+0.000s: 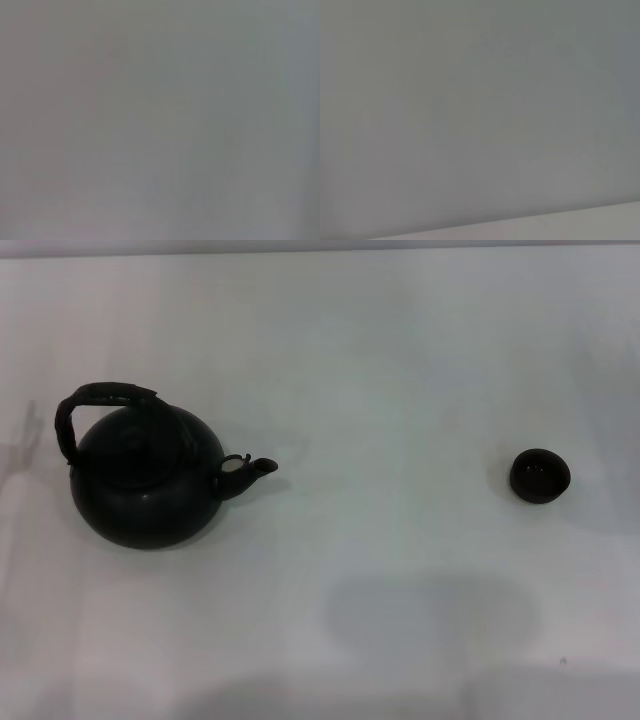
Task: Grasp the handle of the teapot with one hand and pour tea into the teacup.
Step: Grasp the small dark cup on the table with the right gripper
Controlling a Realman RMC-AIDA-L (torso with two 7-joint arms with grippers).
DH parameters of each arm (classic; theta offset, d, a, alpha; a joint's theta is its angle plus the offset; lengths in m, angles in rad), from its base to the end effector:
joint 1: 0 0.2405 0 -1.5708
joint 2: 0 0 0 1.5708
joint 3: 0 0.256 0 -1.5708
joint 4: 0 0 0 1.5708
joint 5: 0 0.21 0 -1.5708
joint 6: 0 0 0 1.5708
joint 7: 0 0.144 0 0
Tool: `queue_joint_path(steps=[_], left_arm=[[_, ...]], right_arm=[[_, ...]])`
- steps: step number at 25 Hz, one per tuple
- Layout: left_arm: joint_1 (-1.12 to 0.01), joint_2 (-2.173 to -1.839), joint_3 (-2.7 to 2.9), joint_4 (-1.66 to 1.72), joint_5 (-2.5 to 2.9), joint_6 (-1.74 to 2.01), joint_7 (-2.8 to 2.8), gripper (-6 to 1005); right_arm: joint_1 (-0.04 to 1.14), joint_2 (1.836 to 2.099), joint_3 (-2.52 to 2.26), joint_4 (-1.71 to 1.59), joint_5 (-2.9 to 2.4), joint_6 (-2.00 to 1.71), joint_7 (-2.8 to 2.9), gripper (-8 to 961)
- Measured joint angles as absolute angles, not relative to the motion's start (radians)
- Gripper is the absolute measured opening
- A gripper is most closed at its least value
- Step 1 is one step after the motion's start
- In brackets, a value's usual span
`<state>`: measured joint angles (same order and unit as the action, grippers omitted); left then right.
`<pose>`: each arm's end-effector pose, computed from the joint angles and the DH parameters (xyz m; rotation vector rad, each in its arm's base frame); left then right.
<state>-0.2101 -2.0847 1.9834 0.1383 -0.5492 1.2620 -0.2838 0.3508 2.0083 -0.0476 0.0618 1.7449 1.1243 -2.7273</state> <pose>-0.3860 0.2530 0.0035 -1.4453 -0.6952 -0.6813 0.4059 0.2849 0.0159 -1.4977 0.8380 0.6095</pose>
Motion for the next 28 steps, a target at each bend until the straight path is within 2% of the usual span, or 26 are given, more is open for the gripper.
queue_joint_path(steps=[22, 28], left_arm=[[-0.209, -2.085, 1.983, 0.138, -0.545, 1.267, -0.284, 873], [-0.137, -2.081, 2.012, 0.139, -0.538, 1.369, -0.292, 872]], right_arm=[[0.351, 2.008, -0.049, 0.061, 1.743, 1.114, -2.727, 857], [0.357, 2.008, -0.044, 0.046, 1.745, 1.093, -2.714, 856]])
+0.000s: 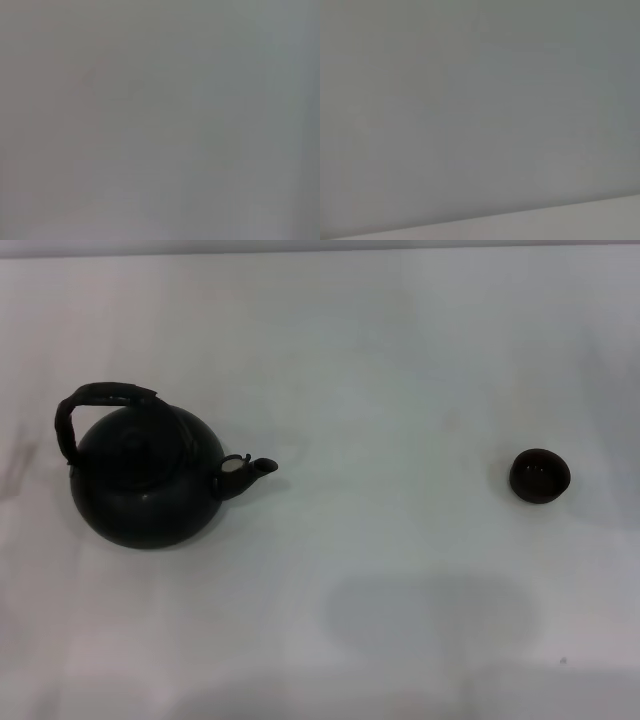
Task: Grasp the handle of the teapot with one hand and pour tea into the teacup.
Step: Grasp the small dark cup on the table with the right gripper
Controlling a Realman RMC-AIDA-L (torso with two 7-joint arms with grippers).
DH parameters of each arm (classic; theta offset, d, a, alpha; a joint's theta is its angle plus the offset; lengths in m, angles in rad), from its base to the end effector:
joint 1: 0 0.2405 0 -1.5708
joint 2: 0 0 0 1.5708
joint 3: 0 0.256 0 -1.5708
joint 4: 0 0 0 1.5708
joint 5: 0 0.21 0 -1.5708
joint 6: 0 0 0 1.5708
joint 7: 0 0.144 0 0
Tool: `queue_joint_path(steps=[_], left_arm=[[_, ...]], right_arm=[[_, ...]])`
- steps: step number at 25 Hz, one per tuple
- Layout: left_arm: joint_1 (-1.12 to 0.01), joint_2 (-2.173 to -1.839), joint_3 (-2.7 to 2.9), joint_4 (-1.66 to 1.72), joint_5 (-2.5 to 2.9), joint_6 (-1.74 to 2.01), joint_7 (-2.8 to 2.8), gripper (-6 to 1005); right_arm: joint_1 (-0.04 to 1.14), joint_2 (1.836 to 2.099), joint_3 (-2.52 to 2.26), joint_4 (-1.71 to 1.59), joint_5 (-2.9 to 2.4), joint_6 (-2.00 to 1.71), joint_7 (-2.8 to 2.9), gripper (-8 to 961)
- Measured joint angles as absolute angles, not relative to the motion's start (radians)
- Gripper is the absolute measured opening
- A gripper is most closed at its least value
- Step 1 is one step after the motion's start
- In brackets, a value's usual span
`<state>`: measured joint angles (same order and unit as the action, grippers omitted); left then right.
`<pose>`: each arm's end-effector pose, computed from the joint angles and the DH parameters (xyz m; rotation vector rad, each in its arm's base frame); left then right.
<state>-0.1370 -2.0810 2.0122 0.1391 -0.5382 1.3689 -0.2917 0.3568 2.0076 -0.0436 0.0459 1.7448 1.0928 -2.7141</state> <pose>-0.3882 0.2244 0.0081 -1.4370 -0.6554 -0.7130 0.4100 0.2875 0.0186 -1.4900 0.8547 0.5883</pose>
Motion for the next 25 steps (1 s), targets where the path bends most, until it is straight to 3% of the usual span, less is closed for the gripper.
queue_joint_path(steps=[10, 19, 25], left_arm=[[0.015, -2.080, 2.013, 0.125, -0.426, 1.544, -0.407, 873], [0.033, -2.082, 2.014, 0.124, -0.364, 1.552, -0.424, 872], [0.032, -2.083, 2.005, 0.124, -0.381, 1.554, -0.427, 871]], right_arm=[[0.385, 2.003, -0.040, -0.020, 1.752, 1.051, -2.660, 855], [0.402, 2.006, -0.046, -0.024, 1.747, 1.046, -2.628, 854], [0.329, 2.002, -0.197, -0.166, 1.640, 1.171, -2.298, 853]])
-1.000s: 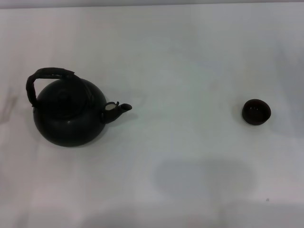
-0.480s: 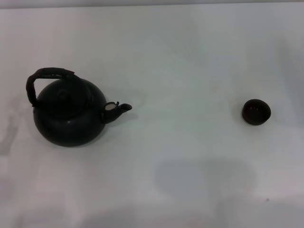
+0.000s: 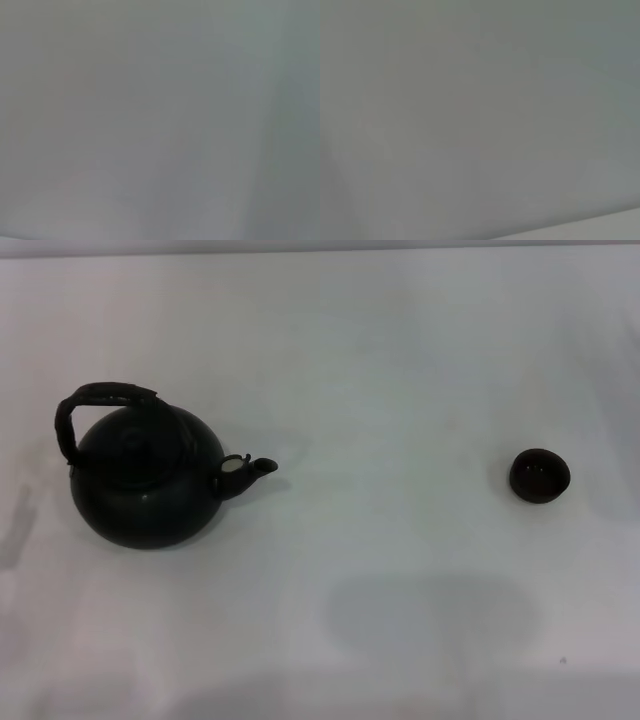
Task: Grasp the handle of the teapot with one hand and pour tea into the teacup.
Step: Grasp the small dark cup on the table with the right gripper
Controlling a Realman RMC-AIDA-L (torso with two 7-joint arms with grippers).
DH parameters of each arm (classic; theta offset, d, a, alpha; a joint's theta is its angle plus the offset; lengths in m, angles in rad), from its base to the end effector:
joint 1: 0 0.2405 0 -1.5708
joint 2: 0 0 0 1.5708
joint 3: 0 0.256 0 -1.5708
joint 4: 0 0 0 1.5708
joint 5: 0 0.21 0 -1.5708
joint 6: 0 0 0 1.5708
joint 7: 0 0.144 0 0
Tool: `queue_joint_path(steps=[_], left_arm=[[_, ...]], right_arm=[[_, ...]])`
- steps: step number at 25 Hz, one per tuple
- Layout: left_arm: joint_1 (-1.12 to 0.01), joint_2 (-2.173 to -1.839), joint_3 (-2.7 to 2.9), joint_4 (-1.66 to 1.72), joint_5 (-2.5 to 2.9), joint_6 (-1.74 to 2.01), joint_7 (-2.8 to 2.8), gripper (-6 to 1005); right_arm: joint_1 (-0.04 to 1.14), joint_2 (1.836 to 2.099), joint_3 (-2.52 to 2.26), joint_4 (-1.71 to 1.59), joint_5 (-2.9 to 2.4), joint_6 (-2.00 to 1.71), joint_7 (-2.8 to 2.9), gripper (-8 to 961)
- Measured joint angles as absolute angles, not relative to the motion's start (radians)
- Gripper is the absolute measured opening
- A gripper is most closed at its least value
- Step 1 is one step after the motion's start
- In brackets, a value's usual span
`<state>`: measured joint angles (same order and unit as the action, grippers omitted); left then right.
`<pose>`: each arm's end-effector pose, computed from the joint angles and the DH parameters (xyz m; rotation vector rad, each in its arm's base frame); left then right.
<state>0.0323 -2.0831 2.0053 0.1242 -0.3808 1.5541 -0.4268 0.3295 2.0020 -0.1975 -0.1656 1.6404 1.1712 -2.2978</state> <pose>-0.3886 0.1542 0.0038 -1.4645 -0.7154 -0.8315 0.4092 0.2881 0.0480 -1.5943 0.9232 0.7499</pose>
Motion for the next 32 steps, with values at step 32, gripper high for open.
queue_joint_path(steps=[32], left_arm=[[-0.036, -2.085, 2.002, 0.110, -0.471, 1.485, -0.428, 872]], right_arm=[[0.367, 2.004, -1.059, -1.601, 0.759, 1.639, -1.012, 842]])
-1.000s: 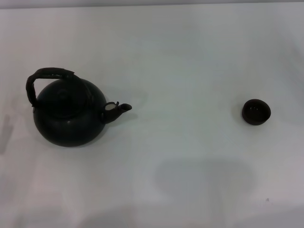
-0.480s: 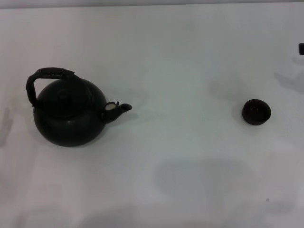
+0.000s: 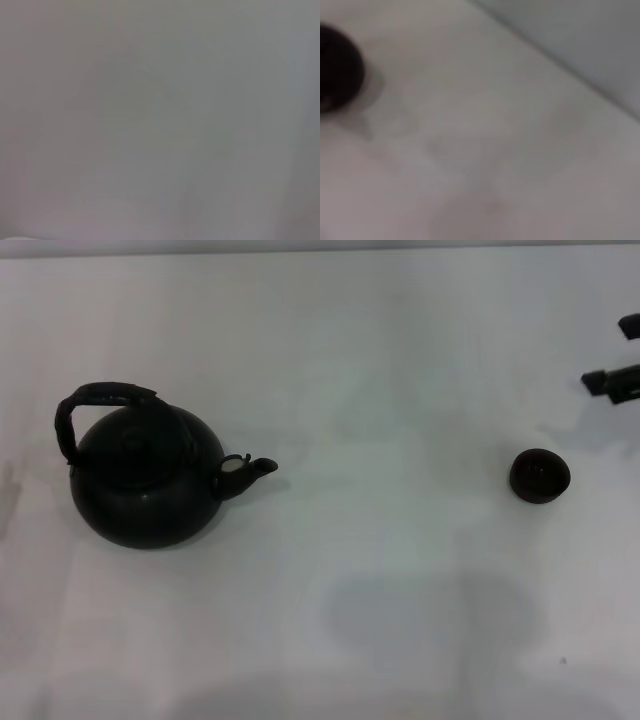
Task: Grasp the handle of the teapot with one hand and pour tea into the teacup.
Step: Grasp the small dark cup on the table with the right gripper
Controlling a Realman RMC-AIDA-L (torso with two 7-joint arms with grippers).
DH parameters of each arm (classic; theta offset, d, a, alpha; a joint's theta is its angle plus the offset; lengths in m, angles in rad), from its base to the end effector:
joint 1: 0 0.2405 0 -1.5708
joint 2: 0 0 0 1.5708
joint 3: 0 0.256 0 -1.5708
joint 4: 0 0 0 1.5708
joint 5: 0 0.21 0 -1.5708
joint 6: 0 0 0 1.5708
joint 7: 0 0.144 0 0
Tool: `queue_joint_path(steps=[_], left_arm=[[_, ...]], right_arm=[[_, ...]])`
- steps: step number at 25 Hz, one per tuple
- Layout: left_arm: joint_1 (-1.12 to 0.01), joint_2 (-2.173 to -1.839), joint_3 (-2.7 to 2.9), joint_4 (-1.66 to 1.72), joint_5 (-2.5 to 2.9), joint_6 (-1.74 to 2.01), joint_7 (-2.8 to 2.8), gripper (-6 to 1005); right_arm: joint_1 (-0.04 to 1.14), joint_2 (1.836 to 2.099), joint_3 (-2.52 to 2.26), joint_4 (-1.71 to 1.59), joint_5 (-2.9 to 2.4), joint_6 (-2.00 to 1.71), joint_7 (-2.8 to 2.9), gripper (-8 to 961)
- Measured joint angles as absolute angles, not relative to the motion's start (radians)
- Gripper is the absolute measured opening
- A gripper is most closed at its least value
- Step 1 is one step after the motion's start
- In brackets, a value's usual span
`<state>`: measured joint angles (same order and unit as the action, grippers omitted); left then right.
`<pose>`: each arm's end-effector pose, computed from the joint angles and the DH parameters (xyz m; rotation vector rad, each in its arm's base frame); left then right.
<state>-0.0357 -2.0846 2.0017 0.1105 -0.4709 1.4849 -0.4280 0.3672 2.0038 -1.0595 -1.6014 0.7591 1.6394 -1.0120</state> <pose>-0.3949 0.1791 0.0093 -1.4068 -0.7358 -0.8060 0.2241 0.3279 0.1039 -2.5635 0.6352 -0.2214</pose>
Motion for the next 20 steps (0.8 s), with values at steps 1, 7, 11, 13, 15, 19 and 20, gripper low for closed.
queue_joint_path(steps=[1, 7, 11, 13, 15, 19, 20], left_arm=[[-0.038, -2.085, 2.002, 0.110, -0.473, 1.484, -0.428, 872], [-0.050, -2.085, 2.002, 0.111, -0.477, 1.467, -0.428, 873], [-0.054, -2.085, 2.002, 0.113, -0.477, 1.462, -0.428, 873], [-0.058, -2.085, 2.002, 0.113, -0.477, 1.461, -0.428, 873], [-0.063, -2.085, 2.002, 0.112, -0.477, 1.460, -0.428, 873], [-0.070, -2.084, 2.001, 0.111, -0.477, 1.459, -0.428, 872], [-0.071, -2.084, 2.001, 0.110, -0.477, 1.459, -0.428, 872]], right_arm=[[0.377, 2.004, -1.086, -1.613, 0.736, 1.655, -0.992, 842], [0.413, 2.007, -1.239, -1.630, 0.660, 1.686, -0.901, 843], [0.427, 2.008, -1.360, -1.637, 0.612, 1.684, -0.847, 843], [0.431, 2.009, -1.420, -1.637, 0.566, 1.679, -0.817, 844], [0.435, 2.010, -1.484, -1.637, 0.521, 1.665, -0.784, 844], [0.436, 2.011, -1.583, -1.635, 0.480, 1.623, -0.741, 844], [0.436, 2.011, -1.605, -1.632, 0.473, 1.616, -0.733, 844]])
